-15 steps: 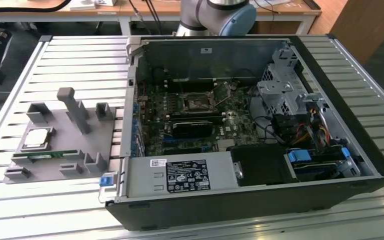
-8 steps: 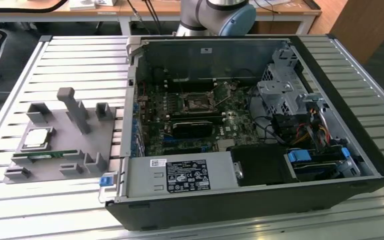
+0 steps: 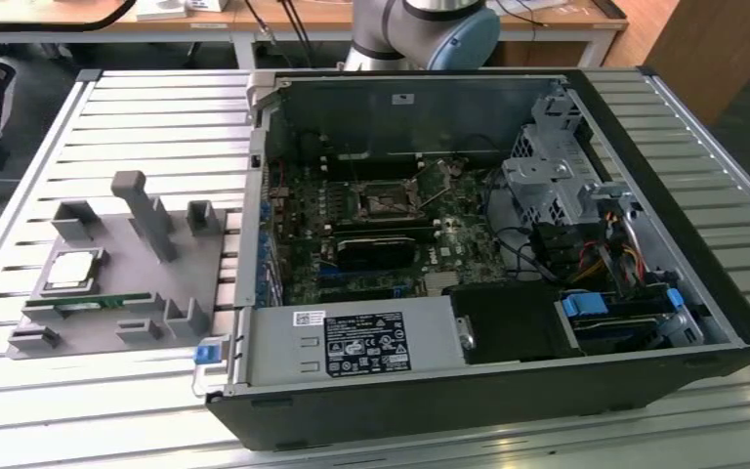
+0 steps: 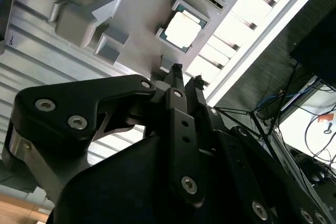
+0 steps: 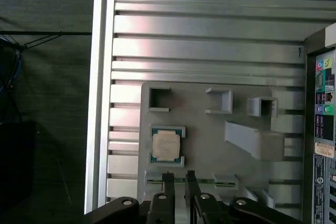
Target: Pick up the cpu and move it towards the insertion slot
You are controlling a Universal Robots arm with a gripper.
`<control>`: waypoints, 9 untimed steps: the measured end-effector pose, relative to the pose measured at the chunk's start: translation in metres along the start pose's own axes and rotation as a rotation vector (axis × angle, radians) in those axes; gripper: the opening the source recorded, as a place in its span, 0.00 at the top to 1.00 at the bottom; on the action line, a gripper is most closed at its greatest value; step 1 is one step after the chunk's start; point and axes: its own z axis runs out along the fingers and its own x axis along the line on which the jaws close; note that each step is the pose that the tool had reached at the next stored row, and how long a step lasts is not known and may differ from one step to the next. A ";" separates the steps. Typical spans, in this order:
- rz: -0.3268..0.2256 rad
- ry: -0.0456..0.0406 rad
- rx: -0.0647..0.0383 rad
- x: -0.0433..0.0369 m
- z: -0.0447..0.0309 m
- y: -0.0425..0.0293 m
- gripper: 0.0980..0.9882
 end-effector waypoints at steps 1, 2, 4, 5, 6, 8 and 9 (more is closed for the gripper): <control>0.000 -0.0001 0.000 0.0001 0.0012 -0.0003 0.85; 0.000 0.0000 0.000 0.0003 0.0024 -0.0005 0.85; 0.000 0.0000 0.000 0.0005 0.0046 -0.0008 0.72; 0.000 0.0000 0.000 0.0006 0.0057 -0.0009 0.65; 0.000 0.0001 0.000 0.0007 0.0068 -0.0011 0.59; 0.000 0.0001 0.000 0.0008 0.0090 -0.0013 0.52; 0.000 0.0000 0.000 0.0009 0.0102 -0.0014 0.46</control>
